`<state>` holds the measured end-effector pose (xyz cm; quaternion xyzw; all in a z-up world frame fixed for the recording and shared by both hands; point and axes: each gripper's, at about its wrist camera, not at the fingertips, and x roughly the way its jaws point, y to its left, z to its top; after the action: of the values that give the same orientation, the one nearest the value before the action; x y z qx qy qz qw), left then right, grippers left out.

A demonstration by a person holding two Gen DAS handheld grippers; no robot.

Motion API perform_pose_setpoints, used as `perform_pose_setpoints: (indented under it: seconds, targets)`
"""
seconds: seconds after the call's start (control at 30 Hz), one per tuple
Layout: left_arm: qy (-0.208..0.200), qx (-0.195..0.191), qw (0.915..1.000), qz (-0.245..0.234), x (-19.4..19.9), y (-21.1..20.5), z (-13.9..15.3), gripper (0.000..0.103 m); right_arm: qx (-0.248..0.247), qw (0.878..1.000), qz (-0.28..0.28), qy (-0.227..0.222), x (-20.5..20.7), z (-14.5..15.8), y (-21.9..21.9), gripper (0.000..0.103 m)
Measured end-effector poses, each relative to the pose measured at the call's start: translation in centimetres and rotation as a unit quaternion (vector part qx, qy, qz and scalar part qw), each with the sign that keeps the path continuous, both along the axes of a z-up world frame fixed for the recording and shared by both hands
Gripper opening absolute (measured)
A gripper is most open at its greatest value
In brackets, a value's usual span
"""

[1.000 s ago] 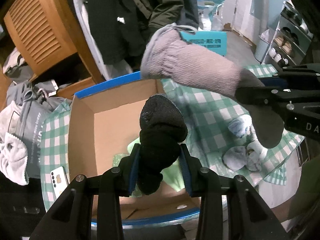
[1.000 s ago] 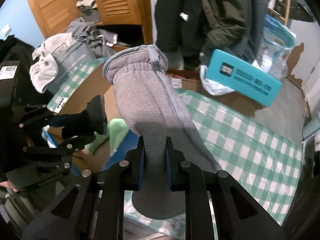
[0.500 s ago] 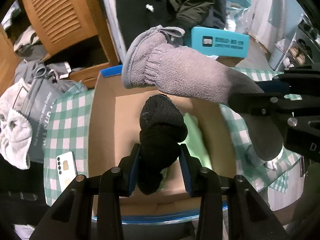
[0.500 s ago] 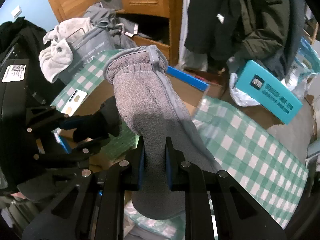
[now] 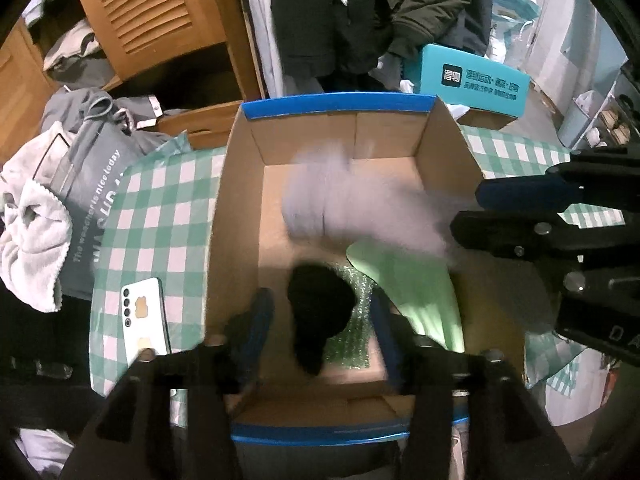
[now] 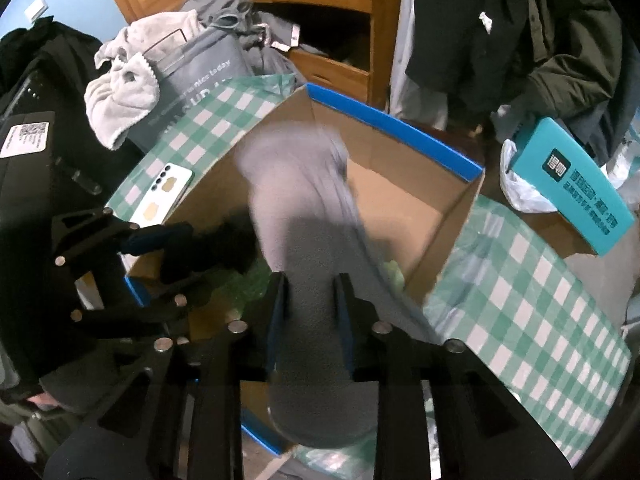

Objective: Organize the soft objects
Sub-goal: 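Open the left tool over the box dropping the black sock while the right tool drops the grey sock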

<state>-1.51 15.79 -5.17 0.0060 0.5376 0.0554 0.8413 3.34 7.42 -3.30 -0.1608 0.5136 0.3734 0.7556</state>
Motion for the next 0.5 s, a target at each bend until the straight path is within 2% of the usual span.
perform_pose_setpoints:
  seconds: [0.23,0.5]
  targets:
    - [0.0,-0.004,1.0,0.002,0.2,0.2,-0.1,0.063,0.002,1.0,-0.011,-0.006,0.3,0.5,-0.5,0.045]
    - [-0.002,-0.004,0.9999,-0.014,0.4,-1.2,0.2,0.063,-0.001,1.0,-0.027,-0.012,0.5,0.8,-2.5,0.053]
